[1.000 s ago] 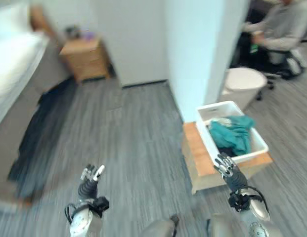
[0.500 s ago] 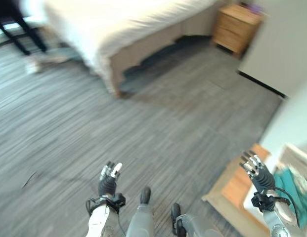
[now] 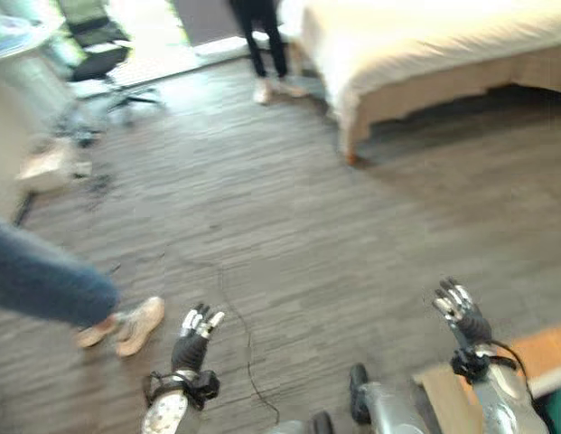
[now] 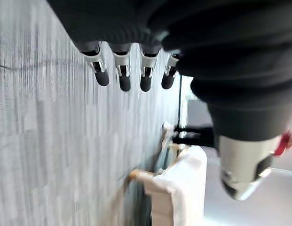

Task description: Pick up bed clothes into laundry basket.

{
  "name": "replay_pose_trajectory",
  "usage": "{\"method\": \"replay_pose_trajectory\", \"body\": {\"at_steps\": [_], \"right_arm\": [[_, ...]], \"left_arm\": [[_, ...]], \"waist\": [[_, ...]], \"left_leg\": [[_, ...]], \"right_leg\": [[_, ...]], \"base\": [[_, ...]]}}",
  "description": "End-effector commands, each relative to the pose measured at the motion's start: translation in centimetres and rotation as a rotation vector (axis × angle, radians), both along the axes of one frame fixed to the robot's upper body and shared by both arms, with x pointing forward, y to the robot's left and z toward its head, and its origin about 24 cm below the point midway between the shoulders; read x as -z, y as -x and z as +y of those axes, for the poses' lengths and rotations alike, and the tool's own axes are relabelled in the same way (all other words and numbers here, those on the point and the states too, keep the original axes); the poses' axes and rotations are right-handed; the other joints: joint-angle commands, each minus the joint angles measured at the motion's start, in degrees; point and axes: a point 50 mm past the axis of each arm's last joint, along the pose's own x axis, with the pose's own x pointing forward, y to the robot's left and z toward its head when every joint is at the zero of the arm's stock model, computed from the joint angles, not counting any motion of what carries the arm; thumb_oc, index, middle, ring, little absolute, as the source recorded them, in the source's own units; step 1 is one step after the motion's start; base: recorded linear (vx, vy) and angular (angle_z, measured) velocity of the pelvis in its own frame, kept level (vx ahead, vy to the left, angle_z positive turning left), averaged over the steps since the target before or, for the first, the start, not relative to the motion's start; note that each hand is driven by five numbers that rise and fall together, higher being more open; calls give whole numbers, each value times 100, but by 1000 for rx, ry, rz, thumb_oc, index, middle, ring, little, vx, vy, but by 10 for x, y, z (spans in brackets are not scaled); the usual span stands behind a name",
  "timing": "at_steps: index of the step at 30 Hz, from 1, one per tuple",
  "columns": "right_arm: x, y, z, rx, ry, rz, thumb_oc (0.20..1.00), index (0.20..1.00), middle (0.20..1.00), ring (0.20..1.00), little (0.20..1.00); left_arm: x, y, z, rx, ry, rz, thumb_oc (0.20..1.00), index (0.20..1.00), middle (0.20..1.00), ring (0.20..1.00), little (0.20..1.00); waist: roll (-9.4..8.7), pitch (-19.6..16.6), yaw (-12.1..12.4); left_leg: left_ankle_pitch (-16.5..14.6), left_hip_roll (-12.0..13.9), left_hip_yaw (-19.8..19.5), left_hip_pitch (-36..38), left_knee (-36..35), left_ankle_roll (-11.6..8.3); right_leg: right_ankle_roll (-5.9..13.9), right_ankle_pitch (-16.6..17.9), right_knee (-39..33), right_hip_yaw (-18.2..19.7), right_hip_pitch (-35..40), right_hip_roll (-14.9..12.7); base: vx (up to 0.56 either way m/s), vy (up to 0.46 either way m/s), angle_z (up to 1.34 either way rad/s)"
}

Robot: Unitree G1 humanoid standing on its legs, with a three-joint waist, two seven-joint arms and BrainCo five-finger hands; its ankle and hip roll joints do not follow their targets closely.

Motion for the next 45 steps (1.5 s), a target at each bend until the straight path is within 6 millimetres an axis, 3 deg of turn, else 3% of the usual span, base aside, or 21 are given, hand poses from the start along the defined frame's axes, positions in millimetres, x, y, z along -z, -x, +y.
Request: {"method": "replay_pose_trajectory", "body": {"at_steps": [1,18,37,38,45], "right_arm": [[-13,2,8,-42,9,-73,1000,1000,1000,1000,1000],[-14,5,10,-27,12,-76,1000,1000,1000,1000,1000],[-10,7,9,-41,32,-43,1000,1000,1000,1000,1000],[-10,-6,-21,219,208,-12,1000,1000,1000,1000,1000],[-13,-11,-20,220,191,-31,1000,1000,1000,1000,1000]], "left_arm": [[-12,4,14,-28,-69,-45,1000,1000,1000,1000,1000],[-7,3,4,7,-55,-16,1000,1000,1000,1000,1000],[-6,2,1,24,-62,-12,1000,1000,1000,1000,1000],[0,5,21,-70,-171,61,1000,1000,1000,1000,1000],[-7,-1,24,-86,-189,30,1000,1000,1000,1000,1000]], "waist": [[-321,-352,34],[-488,-506,32],[-516,-531,0],[-483,-319,-11],[-469,-215,0]], "left_leg": [[298,553,-600,155,-466,-662],[263,640,-641,334,-501,-735],[210,625,-615,424,-501,-720],[332,627,-657,319,-501,-762],[351,692,-609,300,-501,-774]], "right_leg": [[319,234,-1963,49,1404,-183],[299,309,-2346,-78,1818,-73],[307,300,-2377,-6,1916,-76],[405,274,-2579,394,2058,50],[365,210,-2349,395,1935,84]], "base": [[26,-83,-35],[6,-14,5],[0,0,0],[0,0,0],[-14,-17,-9]]}}
